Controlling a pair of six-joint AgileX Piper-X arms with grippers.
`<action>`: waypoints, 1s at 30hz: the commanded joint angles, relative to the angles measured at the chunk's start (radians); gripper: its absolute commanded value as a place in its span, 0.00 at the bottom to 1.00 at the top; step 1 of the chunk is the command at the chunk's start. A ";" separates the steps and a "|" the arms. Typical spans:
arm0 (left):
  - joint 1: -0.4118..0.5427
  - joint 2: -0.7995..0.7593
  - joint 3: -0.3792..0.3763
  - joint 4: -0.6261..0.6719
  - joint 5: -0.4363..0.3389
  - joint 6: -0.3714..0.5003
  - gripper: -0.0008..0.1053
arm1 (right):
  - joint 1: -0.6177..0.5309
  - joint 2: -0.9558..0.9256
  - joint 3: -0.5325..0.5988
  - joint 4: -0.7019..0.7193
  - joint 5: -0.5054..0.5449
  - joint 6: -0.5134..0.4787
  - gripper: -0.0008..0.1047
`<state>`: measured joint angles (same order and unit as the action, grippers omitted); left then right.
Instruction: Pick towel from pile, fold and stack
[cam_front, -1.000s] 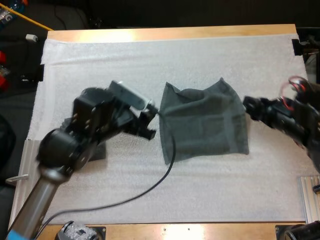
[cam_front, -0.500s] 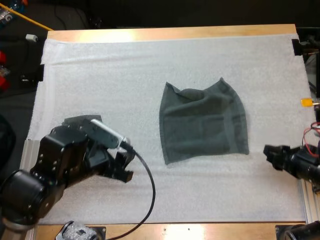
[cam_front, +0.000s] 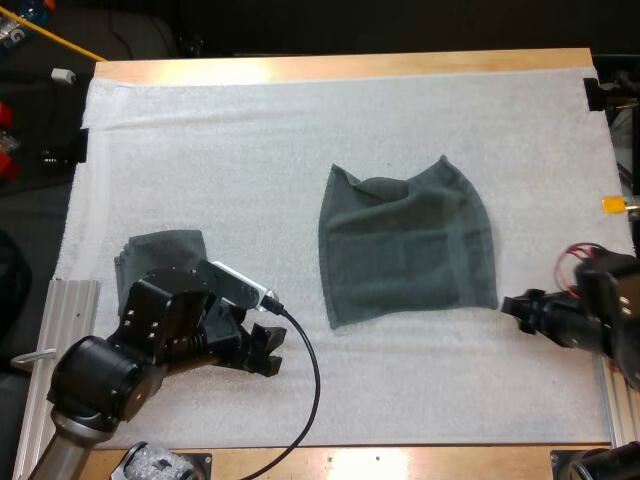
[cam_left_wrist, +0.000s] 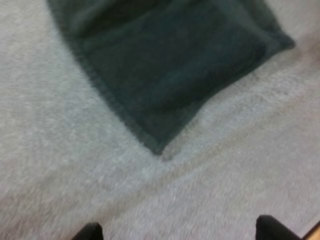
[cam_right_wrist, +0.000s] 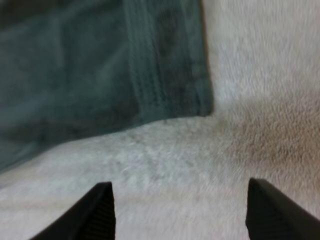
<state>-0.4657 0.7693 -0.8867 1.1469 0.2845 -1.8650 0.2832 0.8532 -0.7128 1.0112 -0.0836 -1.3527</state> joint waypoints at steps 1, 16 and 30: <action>-0.005 -0.002 0.005 -0.027 0.017 -0.018 0.56 | -0.001 0.025 0.010 -0.057 0.012 -0.011 0.53; -0.005 -0.002 0.013 -0.052 0.027 -0.019 0.56 | -0.001 0.481 0.026 -0.293 0.019 0.079 0.53; -0.005 -0.002 0.013 -0.052 0.033 -0.019 0.56 | -0.001 0.624 0.026 -0.384 0.019 0.169 0.26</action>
<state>-0.4657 0.7693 -0.8736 1.0976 0.3112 -1.8737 0.2832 1.4730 -0.6862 0.6328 -0.0612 -1.1891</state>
